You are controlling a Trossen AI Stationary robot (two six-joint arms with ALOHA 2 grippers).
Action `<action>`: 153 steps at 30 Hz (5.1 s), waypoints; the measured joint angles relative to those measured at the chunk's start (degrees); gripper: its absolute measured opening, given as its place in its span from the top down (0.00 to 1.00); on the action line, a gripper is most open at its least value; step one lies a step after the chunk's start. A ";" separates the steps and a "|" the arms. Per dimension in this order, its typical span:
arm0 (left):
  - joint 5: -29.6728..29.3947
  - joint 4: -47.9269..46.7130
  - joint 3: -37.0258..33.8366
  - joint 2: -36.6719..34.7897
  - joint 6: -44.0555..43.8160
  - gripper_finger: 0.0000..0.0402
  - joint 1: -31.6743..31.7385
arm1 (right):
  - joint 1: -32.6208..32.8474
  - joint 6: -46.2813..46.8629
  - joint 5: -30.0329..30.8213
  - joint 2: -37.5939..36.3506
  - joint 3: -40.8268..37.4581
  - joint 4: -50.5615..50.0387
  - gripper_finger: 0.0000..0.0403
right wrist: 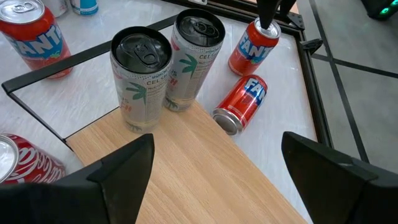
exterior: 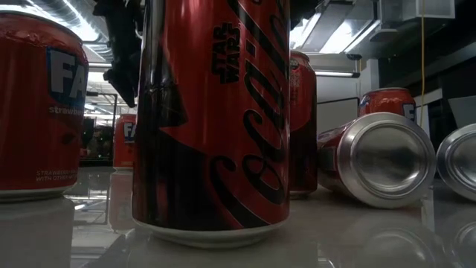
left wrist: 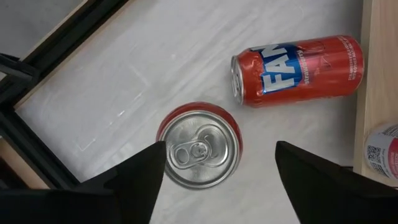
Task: Place canned beverage on shelf
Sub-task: Put the orange soda can on the shelf
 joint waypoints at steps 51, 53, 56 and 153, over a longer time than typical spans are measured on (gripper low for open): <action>-4.23 -0.13 0.02 12.77 -2.38 0.21 -0.55 | 0.01 0.00 -0.01 0.02 0.00 -0.05 0.15; -4.23 -0.19 0.07 12.73 -2.40 0.26 -0.55 | 0.01 0.00 -0.01 0.02 0.00 -0.05 0.15; -4.21 -0.22 0.09 12.72 -2.43 0.31 -0.55 | 0.01 0.00 -0.02 0.02 0.00 -0.05 0.15; -0.10 -19.15 48.11 40.15 -15.39 0.31 -24.39 | 0.00 -0.37 7.45 -10.60 -10.78 -11.09 0.15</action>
